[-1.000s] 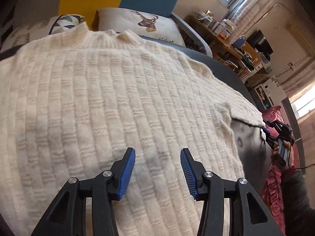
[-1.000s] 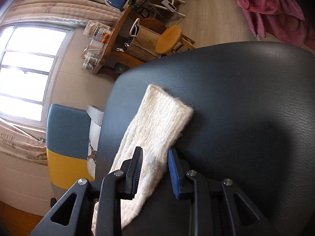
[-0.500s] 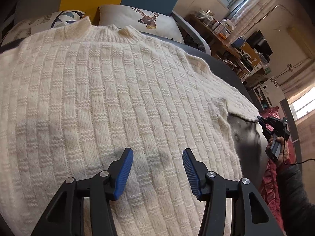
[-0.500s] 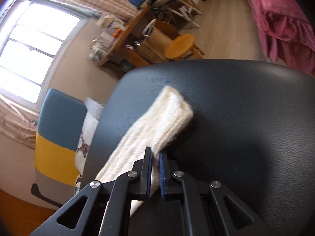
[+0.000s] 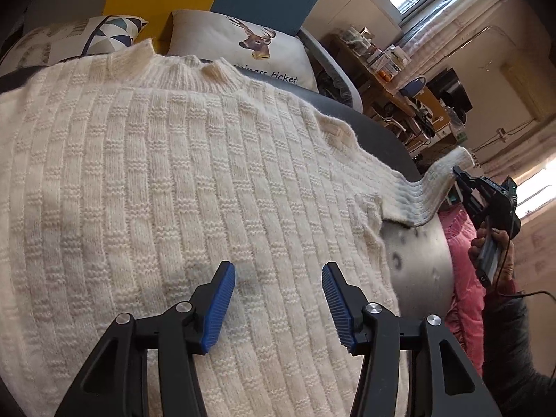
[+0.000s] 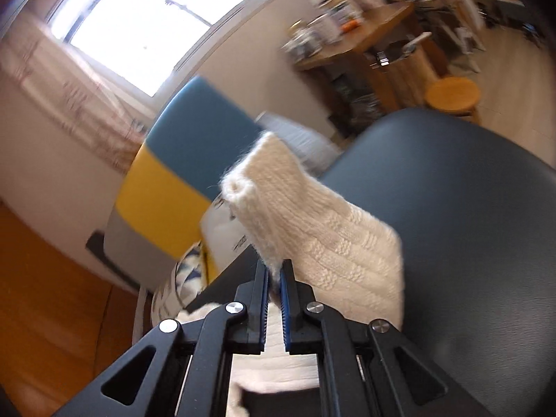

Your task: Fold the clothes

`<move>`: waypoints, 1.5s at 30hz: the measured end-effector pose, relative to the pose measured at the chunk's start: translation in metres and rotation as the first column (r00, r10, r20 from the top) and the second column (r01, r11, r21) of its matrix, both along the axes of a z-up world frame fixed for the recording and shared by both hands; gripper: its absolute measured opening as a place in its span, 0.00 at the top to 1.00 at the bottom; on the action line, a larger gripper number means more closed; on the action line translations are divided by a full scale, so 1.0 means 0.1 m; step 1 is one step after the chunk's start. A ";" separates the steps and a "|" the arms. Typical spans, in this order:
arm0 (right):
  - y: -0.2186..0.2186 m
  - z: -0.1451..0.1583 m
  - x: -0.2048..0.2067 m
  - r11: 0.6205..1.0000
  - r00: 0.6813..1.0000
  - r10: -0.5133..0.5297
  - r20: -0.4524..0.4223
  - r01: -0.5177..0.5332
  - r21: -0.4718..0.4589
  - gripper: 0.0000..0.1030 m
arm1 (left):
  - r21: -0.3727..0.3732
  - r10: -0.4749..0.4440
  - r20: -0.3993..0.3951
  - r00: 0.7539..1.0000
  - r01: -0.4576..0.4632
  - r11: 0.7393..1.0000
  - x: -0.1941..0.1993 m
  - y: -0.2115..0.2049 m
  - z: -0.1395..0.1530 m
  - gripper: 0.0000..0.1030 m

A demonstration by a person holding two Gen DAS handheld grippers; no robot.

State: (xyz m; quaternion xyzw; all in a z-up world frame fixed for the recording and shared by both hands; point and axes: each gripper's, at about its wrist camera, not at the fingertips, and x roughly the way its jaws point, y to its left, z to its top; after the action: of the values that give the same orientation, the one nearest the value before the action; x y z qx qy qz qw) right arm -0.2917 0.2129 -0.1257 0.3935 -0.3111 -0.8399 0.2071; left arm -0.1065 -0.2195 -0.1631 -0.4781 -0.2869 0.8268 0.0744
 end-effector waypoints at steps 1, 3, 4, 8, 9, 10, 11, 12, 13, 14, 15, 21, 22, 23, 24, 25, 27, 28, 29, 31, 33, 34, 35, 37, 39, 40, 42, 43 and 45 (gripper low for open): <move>-0.16 -0.02 -0.01 0.999 0.999 0.035 0.004 -0.036 0.011 0.95 | 0.024 -0.004 0.000 1.000 0.004 1.000 -0.05 -0.01 0.03 0.48; -0.48 -0.11 -0.03 0.994 0.995 0.101 0.024 -0.102 0.039 0.95 | 0.074 -0.013 -0.003 1.000 0.013 0.997 -0.17 -0.02 0.09 0.48; -0.63 -0.17 -0.03 0.990 0.990 0.133 0.038 -0.134 0.047 0.95 | 0.100 -0.022 -0.004 1.000 0.022 0.995 -0.25 -0.01 0.13 0.48; -1.13 -0.43 0.03 0.965 0.968 0.234 0.088 -0.242 0.098 0.95 | 0.184 -0.042 -0.003 0.999 0.041 0.982 -0.59 0.04 0.25 0.47; -1.22 -0.50 0.06 0.958 0.962 0.256 0.100 -0.266 0.108 0.95 | 0.204 -0.046 0.000 0.999 0.045 0.978 -0.69 0.07 0.27 0.47; -1.30 -0.57 0.08 0.950 0.954 0.277 0.111 -0.289 0.117 0.95 | 0.222 -0.054 0.003 0.999 0.052 0.974 -0.79 0.10 0.28 0.46; -1.38 -0.61 0.12 0.940 0.948 0.296 0.116 -0.310 0.141 0.95 | 0.233 -0.061 0.009 0.998 0.057 0.971 -0.89 0.14 0.29 0.46; -1.45 -0.65 0.16 0.929 0.942 0.314 0.120 -0.331 0.167 0.95 | 0.240 -0.065 0.017 0.998 0.060 0.969 -0.99 0.18 0.29 0.46; -1.51 -0.68 0.20 0.917 0.934 0.338 0.120 -0.355 0.183 0.95 | 0.260 -0.072 0.031 0.997 0.061 0.964 -1.09 0.22 0.27 0.45; -1.57 -0.68 0.25 0.900 0.928 0.357 0.110 -0.373 0.227 0.95 | 0.289 -0.079 0.049 0.996 0.062 0.955 -1.18 0.25 0.23 0.45; -1.64 -0.68 0.31 0.879 0.921 0.376 0.099 -0.388 0.276 0.95 | 0.317 -0.087 0.067 0.994 0.062 0.946 -1.28 0.28 0.19 0.45; -1.92 -0.69 0.59 0.754 0.877 0.477 0.056 -0.441 0.488 0.95 | 0.396 -0.101 0.146 0.984 0.035 0.918 -1.66 0.38 -0.04 0.44; -1.98 -0.68 0.62 0.728 0.868 0.494 0.051 -0.445 0.522 0.95 | 0.405 -0.099 0.161 0.982 0.026 0.914 -1.68 0.38 -0.07 0.44; -2.05 -0.68 0.65 0.701 0.858 0.511 0.046 -0.447 0.555 0.95 | 0.412 -0.100 0.172 0.980 0.020 0.911 -1.71 0.39 -0.11 0.43; -2.11 -0.68 0.69 0.673 0.848 0.528 0.042 -0.449 0.588 0.95 | 0.418 -0.105 0.182 0.978 0.020 0.908 -1.73 0.40 -0.14 0.43; -2.14 -0.68 0.70 0.660 0.843 0.536 0.040 -0.448 0.603 0.95 | 0.418 -0.109 0.192 0.975 0.019 0.908 -1.75 0.42 -0.16 0.43; -2.20 -0.68 0.73 0.640 0.836 0.548 0.036 -0.446 0.625 0.95 | 0.415 -0.119 0.202 0.972 0.026 0.910 -1.76 0.47 -0.20 0.43; -2.21 -0.69 0.73 0.634 0.835 0.549 0.036 -0.444 0.633 0.95 | 0.419 -0.130 0.208 0.970 0.031 0.907 -1.76 0.49 -0.22 0.43; -2.21 -0.70 0.74 0.630 0.836 0.548 0.037 -0.442 0.639 0.95 | 0.422 -0.133 0.212 0.968 0.032 0.906 -1.76 0.51 -0.24 0.43; -2.22 -0.73 0.73 0.626 0.837 0.546 0.040 -0.439 0.645 0.95 | 0.424 -0.136 0.220 0.966 0.031 0.905 -1.76 0.53 -0.28 0.44; -2.18 -0.73 0.71 0.643 0.848 0.528 0.038 -0.429 0.635 0.94 | 0.393 -0.140 0.233 0.962 0.038 0.919 -1.74 0.56 -0.30 0.57; -2.16 -0.72 0.70 0.652 0.854 0.519 0.037 -0.423 0.630 0.91 | 0.378 -0.136 0.236 0.962 0.038 0.925 -1.73 0.57 -0.31 0.70; -2.13 -0.71 0.69 0.666 0.857 0.512 0.047 -0.431 0.609 0.91 | 0.361 -0.130 0.235 0.963 0.038 0.932 -1.71 0.57 -0.31 0.79; -2.01 -0.66 0.69 0.720 0.877 0.481 0.029 -0.413 0.558 0.80 | 0.327 -0.117 0.224 0.968 0.038 0.944 -1.68 0.57 -0.28 0.85; -1.84 -0.61 0.70 0.777 0.898 0.439 0.013 -0.387 0.496 0.80 | 0.292 -0.103 0.213 0.972 0.037 0.956 -1.65 0.57 -0.26 0.87; -1.74 -0.58 0.71 0.810 0.912 0.410 0.003 -0.366 0.458 0.80 | 0.275 -0.097 0.207 0.974 0.037 0.961 -1.64 0.57 -0.25 0.88; -1.49 -0.57 0.75 0.874 0.938 0.346 0.008 -0.325 0.361 0.80 | 0.254 -0.093 0.179 0.980 0.045 0.966 -1.61 0.56 -0.14 0.88; -1.36 -0.58 0.78 0.903 0.951 0.309 0.016 -0.298 0.310 0.80 | 0.245 -0.092 0.162 0.982 0.051 0.968 -1.59 0.56 -0.08 0.88; -1.11 -0.62 0.84 0.950 0.970 0.238 0.043 -0.242 0.200 0.80 | 0.228 -0.092 0.115 0.989 0.063 0.972 -1.56 0.55 0.11 0.89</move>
State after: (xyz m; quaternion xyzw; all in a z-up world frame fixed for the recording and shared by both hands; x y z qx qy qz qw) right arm -0.2074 0.1020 -0.1879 0.4551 -0.1752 -0.8323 0.2636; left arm -0.2629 -0.1647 -0.1524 -0.5285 -0.3632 0.7541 0.1418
